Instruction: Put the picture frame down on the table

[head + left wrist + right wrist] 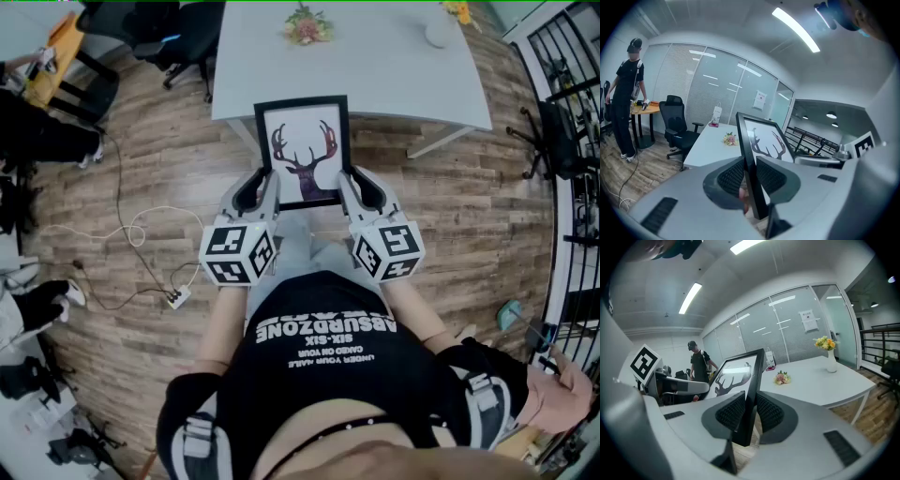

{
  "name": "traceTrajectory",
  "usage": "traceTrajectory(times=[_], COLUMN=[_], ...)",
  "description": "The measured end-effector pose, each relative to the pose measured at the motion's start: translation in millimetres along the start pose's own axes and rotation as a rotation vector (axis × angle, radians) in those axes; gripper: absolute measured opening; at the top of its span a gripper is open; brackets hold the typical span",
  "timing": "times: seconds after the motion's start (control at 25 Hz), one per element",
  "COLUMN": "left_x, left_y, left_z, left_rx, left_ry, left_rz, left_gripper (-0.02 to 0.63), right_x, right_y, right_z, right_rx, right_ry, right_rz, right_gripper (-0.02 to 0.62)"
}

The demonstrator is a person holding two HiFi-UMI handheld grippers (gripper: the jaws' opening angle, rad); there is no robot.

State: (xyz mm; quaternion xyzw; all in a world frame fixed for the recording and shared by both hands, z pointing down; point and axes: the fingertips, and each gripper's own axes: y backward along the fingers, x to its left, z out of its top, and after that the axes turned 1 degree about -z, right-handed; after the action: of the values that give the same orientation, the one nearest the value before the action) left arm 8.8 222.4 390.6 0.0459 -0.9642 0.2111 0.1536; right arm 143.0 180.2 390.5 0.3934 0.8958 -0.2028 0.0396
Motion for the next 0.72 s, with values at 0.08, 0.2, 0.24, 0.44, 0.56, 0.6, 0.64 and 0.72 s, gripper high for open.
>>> traceTrajectory(times=[0.08, 0.2, 0.24, 0.44, 0.56, 0.6, 0.64, 0.72], left_x=[-2.8, -6.0, -6.0, -3.6, -2.9, -3.1, -3.7, -4.9], left_y=[1.2, 4.4, 5.7, 6.3, 2.9, 1.9, 1.1, -2.1], left_z=[-2.0, -5.3, -6.5, -5.4, -4.8, -5.0, -5.1, -3.5], left_rx=[0.002, 0.002, 0.002, 0.001, 0.0, -0.001, -0.004, -0.009], left_ry=[0.001, 0.003, 0.004, 0.002, 0.006, 0.008, 0.008, 0.002], left_rz=[0.004, 0.007, 0.005, -0.004, -0.009, -0.012, -0.015, -0.019], left_gripper=[0.092, 0.092, 0.092, 0.092, 0.092, 0.092, 0.092, 0.092], right_x=[-0.4, 0.6, 1.5, 2.8, 0.2, -0.9, -2.0, -5.0], right_y=[4.0, 9.7, 10.8, 8.3, 7.1, 7.0, 7.1, 6.3], right_z=[-1.4, -5.3, -6.8, -5.3, -1.8, -2.2, -2.9, -3.0], right_rx=[0.002, 0.004, 0.004, -0.003, -0.021, -0.022, -0.023, -0.023], right_ry=[0.001, 0.0, -0.001, -0.007, -0.026, -0.032, -0.036, -0.041], right_rz=[0.001, 0.005, 0.005, -0.005, -0.001, -0.002, -0.005, -0.015], right_gripper=[0.091, 0.092, 0.092, 0.092, 0.091, 0.09, 0.091, 0.089])
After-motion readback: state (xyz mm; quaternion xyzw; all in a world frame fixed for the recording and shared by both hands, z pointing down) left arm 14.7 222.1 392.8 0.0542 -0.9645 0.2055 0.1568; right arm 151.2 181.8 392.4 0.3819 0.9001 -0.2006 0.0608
